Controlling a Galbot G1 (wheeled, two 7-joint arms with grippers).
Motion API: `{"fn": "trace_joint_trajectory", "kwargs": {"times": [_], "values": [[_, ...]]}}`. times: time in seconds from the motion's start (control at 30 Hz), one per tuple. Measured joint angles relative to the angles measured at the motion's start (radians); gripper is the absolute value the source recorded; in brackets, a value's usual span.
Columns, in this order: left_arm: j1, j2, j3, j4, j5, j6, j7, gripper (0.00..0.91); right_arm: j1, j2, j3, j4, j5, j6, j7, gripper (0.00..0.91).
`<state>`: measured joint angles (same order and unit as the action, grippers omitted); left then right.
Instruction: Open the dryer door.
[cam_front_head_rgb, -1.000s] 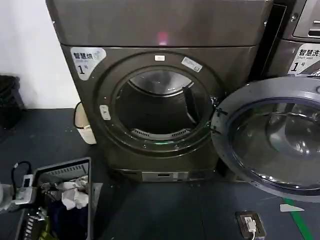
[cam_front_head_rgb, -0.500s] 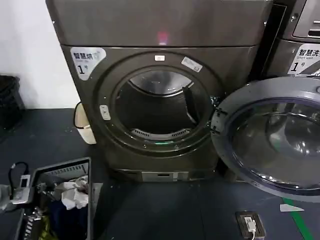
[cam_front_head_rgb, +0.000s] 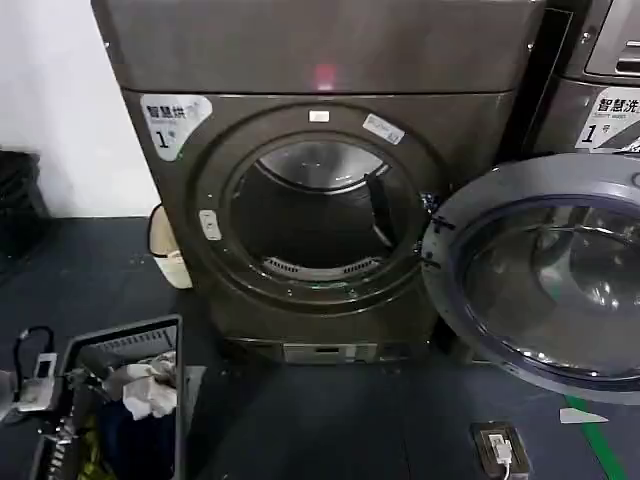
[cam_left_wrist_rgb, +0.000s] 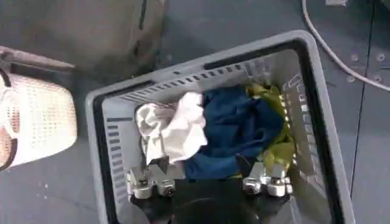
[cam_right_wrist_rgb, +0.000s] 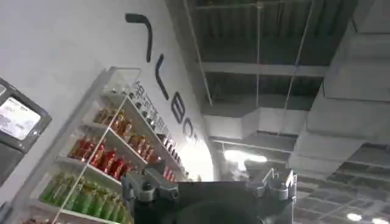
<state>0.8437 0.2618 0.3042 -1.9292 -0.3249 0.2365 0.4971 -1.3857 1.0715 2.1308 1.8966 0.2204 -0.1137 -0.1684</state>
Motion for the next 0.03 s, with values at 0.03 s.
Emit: {"fn": "trace_joint_trajectory", "kwargs": {"times": [0.03], "values": [[0.000, 0.003, 0.000, 0.000, 0.003, 0.000, 0.004, 0.907, 0.000, 0.000, 0.002, -0.003, -0.001, 0.002, 0.000, 0.907]]}}
